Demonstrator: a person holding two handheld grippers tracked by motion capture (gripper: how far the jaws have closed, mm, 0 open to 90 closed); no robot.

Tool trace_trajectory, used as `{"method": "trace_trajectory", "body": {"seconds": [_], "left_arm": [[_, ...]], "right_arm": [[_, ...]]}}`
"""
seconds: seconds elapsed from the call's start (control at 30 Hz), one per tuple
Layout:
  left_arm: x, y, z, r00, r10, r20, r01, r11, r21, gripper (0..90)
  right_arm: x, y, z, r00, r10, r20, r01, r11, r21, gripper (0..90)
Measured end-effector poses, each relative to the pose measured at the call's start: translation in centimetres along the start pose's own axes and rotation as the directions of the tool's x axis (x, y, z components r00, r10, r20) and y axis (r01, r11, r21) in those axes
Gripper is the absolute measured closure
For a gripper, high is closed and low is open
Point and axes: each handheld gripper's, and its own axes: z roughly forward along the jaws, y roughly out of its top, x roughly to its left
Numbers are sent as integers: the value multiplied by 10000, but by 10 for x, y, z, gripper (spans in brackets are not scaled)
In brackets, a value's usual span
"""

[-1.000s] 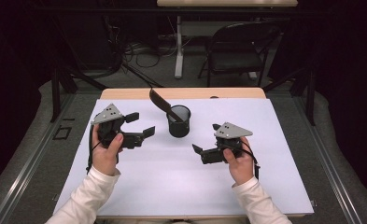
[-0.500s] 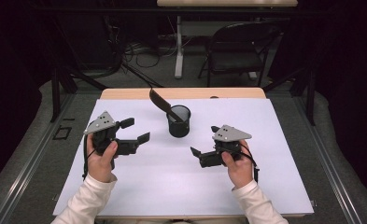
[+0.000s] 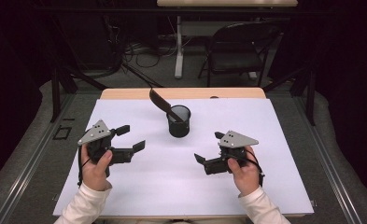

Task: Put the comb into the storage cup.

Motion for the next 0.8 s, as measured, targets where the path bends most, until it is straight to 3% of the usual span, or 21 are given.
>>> {"method": "trace_trajectory", "body": {"seconds": [0.3, 0.57, 0.8], "left_arm": [[-8, -21, -1, 9997, 212, 81, -213, 9997, 134, 160], [-5, -40, -5, 9999, 111, -35, -111, 9999, -21, 160], [1, -59, -5, 9997, -239, -83, 239, 9997, 21, 160]], "right_arm": [[-2, -16, -14, 9986, 202, 481, -198, 9998, -101, 0], [-12, -39, -25, 9925, 594, 1068, -595, 9982, -20, 0], [-19, -52, -31, 9848, 1035, 1398, -1006, 9945, -275, 0]]}}
